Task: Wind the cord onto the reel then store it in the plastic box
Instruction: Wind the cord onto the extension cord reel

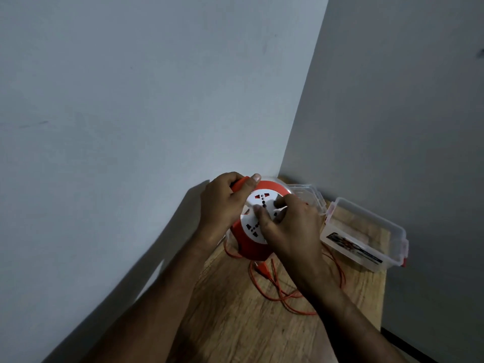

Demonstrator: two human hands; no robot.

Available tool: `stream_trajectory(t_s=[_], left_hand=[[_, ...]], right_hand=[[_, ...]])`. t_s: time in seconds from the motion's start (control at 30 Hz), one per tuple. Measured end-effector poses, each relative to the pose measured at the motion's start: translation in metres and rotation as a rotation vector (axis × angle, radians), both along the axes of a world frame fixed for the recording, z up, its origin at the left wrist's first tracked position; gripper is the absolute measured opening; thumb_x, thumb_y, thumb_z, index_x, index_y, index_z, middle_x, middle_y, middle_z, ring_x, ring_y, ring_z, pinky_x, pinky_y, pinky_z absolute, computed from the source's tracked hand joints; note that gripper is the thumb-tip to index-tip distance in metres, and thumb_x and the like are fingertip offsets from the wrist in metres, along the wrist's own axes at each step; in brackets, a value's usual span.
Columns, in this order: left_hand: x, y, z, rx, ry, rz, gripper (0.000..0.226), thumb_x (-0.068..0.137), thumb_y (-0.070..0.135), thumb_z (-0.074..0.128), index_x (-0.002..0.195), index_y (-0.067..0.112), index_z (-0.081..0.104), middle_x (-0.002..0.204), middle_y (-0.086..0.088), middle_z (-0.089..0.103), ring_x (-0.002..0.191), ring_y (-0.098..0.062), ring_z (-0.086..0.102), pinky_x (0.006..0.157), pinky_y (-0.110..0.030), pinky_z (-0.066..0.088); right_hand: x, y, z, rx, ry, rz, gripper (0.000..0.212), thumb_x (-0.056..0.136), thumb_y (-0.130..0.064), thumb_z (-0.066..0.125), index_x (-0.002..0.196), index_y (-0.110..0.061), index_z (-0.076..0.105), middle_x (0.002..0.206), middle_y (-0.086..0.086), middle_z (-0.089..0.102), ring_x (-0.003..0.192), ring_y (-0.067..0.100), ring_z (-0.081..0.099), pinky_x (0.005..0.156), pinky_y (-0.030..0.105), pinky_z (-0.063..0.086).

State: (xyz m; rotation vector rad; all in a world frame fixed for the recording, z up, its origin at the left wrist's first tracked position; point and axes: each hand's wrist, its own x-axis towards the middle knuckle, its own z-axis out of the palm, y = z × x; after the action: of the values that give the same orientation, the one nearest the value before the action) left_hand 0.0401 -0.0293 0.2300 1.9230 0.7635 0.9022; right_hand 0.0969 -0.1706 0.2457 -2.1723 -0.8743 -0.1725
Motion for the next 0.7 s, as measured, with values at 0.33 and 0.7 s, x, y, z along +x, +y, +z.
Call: stream_trajectory(t_s=[0.33,0.7], left_hand=[[0.002,0.005,0.002,0.021,-0.002,-0.008,0.041,0.095,0.060,0.063,0.086,0.022,0.074,0.076,0.009,0.074,0.073,-0.006,0.071,0.069,-0.023,0.054],[0.002,-0.001,0.000,0.024,0.014,-0.021,0.041,0.093,0.063,0.063,0.089,0.023,0.075,0.081,0.011,0.075,0.077,-0.006,0.072,0.071,-0.022,0.054]], right_hand=[[0.003,-0.025,0.014,-0.541,-0.538,0.350,0.087,0.069,-0.033,0.084,0.145,-0.030,0.044,0.143,0.012,0.042,0.131,0.033,0.042,0.096,0.051,0.046],[0.002,-0.015,0.011,-0.233,-0.339,0.190,0.060,0.074,-0.049,0.080,0.123,-0.016,0.069,0.110,0.008,0.074,0.093,0.025,0.071,0.077,0.033,0.058]])
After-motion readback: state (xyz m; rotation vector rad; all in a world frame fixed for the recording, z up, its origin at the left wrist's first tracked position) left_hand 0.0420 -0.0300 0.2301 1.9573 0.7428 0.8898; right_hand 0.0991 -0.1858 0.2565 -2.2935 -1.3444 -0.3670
